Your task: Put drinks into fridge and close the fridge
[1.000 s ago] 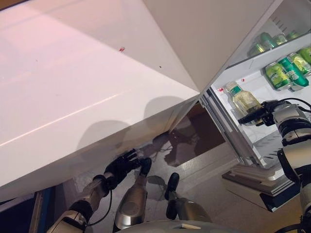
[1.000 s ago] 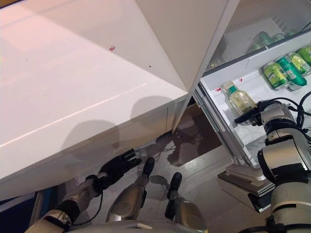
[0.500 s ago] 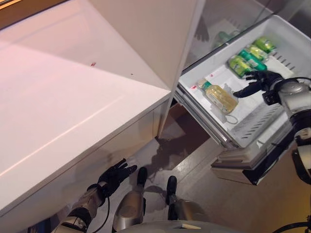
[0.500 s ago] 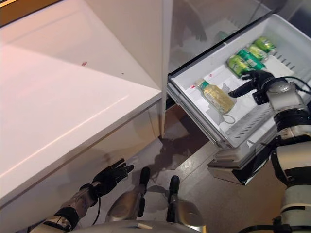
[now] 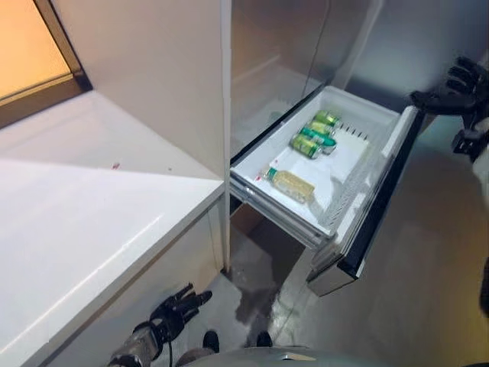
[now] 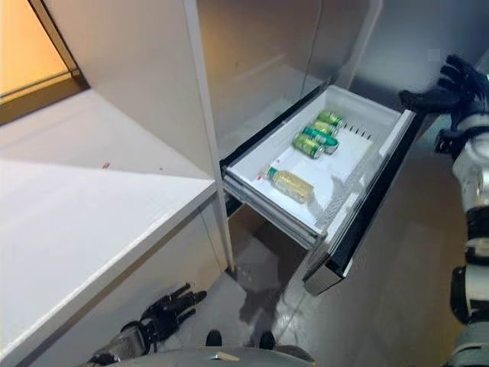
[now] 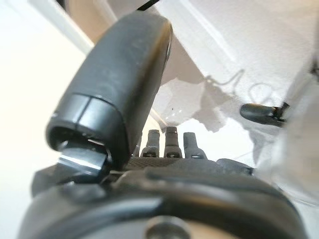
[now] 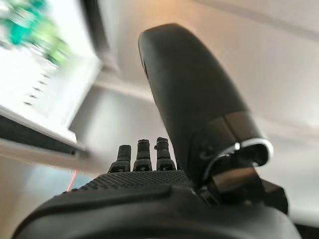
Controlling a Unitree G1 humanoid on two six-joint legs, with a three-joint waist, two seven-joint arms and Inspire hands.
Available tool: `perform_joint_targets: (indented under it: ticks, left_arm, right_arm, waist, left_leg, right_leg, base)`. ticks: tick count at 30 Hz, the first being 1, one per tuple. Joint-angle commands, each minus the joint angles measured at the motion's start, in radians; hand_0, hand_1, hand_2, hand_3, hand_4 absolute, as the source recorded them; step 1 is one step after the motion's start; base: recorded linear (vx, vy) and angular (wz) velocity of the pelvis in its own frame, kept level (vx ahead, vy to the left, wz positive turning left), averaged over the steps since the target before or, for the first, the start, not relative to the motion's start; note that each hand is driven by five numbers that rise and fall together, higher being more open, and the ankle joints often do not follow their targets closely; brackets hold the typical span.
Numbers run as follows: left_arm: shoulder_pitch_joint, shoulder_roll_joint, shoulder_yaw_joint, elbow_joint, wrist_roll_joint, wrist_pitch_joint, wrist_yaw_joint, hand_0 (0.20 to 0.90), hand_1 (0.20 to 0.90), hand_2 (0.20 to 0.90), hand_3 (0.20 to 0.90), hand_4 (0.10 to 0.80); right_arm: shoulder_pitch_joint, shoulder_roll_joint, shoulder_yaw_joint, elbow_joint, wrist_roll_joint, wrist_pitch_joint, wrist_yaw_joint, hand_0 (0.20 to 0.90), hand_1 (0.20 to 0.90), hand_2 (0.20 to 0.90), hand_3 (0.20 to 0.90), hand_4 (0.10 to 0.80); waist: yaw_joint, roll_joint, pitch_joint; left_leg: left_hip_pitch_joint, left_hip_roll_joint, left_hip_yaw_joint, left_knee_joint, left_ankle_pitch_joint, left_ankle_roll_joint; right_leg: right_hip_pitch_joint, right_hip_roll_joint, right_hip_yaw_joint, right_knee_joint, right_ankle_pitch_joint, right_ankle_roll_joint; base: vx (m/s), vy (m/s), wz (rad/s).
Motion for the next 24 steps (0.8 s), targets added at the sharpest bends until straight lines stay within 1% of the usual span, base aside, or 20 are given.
perform_joint_targets:
  ticks: [1,3,5,8,9,12,13,14,16,19,22,24]
  left_arm:
    - [0.003,0.004,-0.054,0.07,0.027,-0.038,-0.039,0.9,0.9,0.9,0.9,0.8]
    - [0.011,0.0,-0.059,0.069,0.03,-0.04,-0.04,0.9,0.9,0.9,0.9,0.8]
    - [0.019,-0.003,-0.068,0.057,0.025,-0.037,-0.043,0.9,0.9,0.9,0.9,0.8]
    - [0.009,-0.005,-0.083,0.034,0.01,-0.046,-0.035,0.9,0.9,0.9,0.9,0.8]
    - [-0.003,-0.008,-0.091,0.019,-0.003,-0.051,-0.028,0.9,0.9,0.9,0.9,0.8]
    - [-0.03,-0.014,-0.104,-0.011,-0.02,-0.041,-0.007,0.9,0.9,0.9,0.9,0.8]
    - [-0.045,-0.018,-0.113,-0.022,-0.027,-0.037,0.009,0.9,0.9,0.9,0.9,0.8]
    - [-0.047,-0.019,-0.115,-0.024,-0.03,-0.038,0.014,0.9,0.9,0.9,0.9,0.8]
    - [-0.056,-0.022,-0.121,-0.032,-0.042,-0.041,0.034,0.9,0.9,0.9,0.9,0.8]
    - [-0.051,-0.018,-0.107,-0.033,-0.059,-0.047,0.045,0.9,0.9,0.9,0.9,0.8]
    - [-0.038,-0.014,-0.093,-0.03,-0.062,-0.049,0.048,0.9,0.9,0.9,0.9,0.8]
    - [-0.032,-0.013,-0.089,-0.028,-0.07,-0.053,0.047,0.9,0.9,0.9,0.9,0.8]
  right_arm:
    - [0.036,0.041,-0.073,-0.059,0.09,-0.159,-0.047,0.9,0.9,0.9,0.9,0.8]
    - [0.066,0.068,-0.095,-0.05,0.128,-0.186,-0.057,0.9,0.9,0.9,0.9,0.8]
    - [0.092,0.104,-0.116,-0.04,0.143,-0.227,-0.076,0.9,0.9,0.9,0.9,0.8]
    - [0.109,0.135,-0.121,-0.049,0.162,-0.285,-0.113,0.9,0.9,0.9,0.9,0.8]
    - [0.109,0.147,-0.127,-0.052,0.182,-0.315,-0.129,0.9,0.9,0.9,0.9,0.8]
    - [0.089,0.166,-0.135,-0.046,0.237,-0.346,-0.158,0.9,0.9,0.9,0.9,0.8]
    - [0.069,0.175,-0.14,-0.027,0.274,-0.349,-0.164,0.9,0.9,0.9,0.9,0.8]
    - [0.065,0.175,-0.14,-0.023,0.279,-0.35,-0.165,0.9,0.9,0.9,0.9,0.8]
    - [0.042,0.179,-0.134,-0.003,0.32,-0.349,-0.168,0.9,0.9,0.9,0.9,0.8]
    - [0.029,0.183,-0.127,0.013,0.382,-0.327,-0.152,0.9,0.9,0.9,0.9,0.8]
    - [0.018,0.186,-0.122,0.028,0.426,-0.297,-0.122,0.9,0.9,0.9,0.9,0.8]
    - [0.011,0.189,-0.115,0.033,0.458,-0.285,-0.092,0.9,0.9,0.9,0.9,0.8]
  waist:
    - [0.025,-0.011,-0.091]
    - [0.026,-0.009,-0.084]
    - [0.031,-0.009,-0.059]
    - [0.04,-0.015,0.005]
    - [0.048,-0.017,0.039]
    - [0.061,-0.015,0.083]
    - [0.069,-0.014,0.104]
    - [0.07,-0.013,0.107]
    - [0.079,-0.011,0.13]
    - [0.087,-0.006,0.152]
    - [0.093,-0.002,0.16]
    - [0.095,0.001,0.164]
  left_leg:
    - [0.021,-0.044,-0.006,0.079,-0.143,0.034]
    - [0.019,-0.048,-0.007,0.103,-0.156,0.039]
    - [0.001,-0.057,-0.017,0.187,-0.191,0.05]
    - [-0.076,-0.075,-0.045,0.36,-0.263,0.064]
    - [-0.119,-0.082,-0.058,0.422,-0.288,0.07]
    - [-0.189,-0.091,-0.071,0.505,-0.325,0.082]
    - [-0.233,-0.095,-0.073,0.554,-0.343,0.092]
    - [-0.243,-0.096,-0.074,0.567,-0.347,0.094]
    - [-0.299,-0.104,-0.075,0.633,-0.366,0.106]
    - [-0.363,-0.112,-0.079,0.716,-0.39,0.117]
    - [-0.408,-0.118,-0.084,0.774,-0.403,0.12]
    - [-0.424,-0.121,-0.085,0.79,-0.405,0.121]
  right_leg:
    - [-0.019,-0.019,-0.004,0.09,-0.035,0.021]
    - [-0.019,-0.024,-0.006,0.112,-0.047,0.018]
    - [-0.029,-0.035,-0.007,0.178,-0.076,0.01]
    - [-0.075,-0.051,-0.019,0.297,-0.131,-0.013]
    - [-0.101,-0.058,-0.029,0.341,-0.15,-0.023]
    - [-0.155,-0.064,-0.045,0.416,-0.181,-0.04]
    - [-0.194,-0.066,-0.053,0.463,-0.195,-0.049]
    - [-0.203,-0.066,-0.053,0.476,-0.2,-0.052]
    - [-0.252,-0.064,-0.057,0.537,-0.218,-0.066]
    - [-0.314,-0.061,-0.062,0.624,-0.246,-0.084]
    - [-0.358,-0.06,-0.061,0.684,-0.264,-0.095]
    - [-0.376,-0.058,-0.061,0.705,-0.27,-0.098]
  base:
    - [0.129,-0.014,-0.03]
    - [0.132,-0.017,-0.02]
    - [0.104,-0.026,-0.01]
    - [-0.013,-0.039,0.07]
    - [-0.115,-0.027,0.24]
    - [-0.124,-0.016,0.38]
    - [-0.113,-0.013,0.22]
    - [-0.129,-0.012,0.19]
    - [-0.105,-0.004,0.19]
    - [-0.067,0.009,0.15]
    - [-0.01,0.006,0.02]
    - [-0.002,0.01,-0.02]
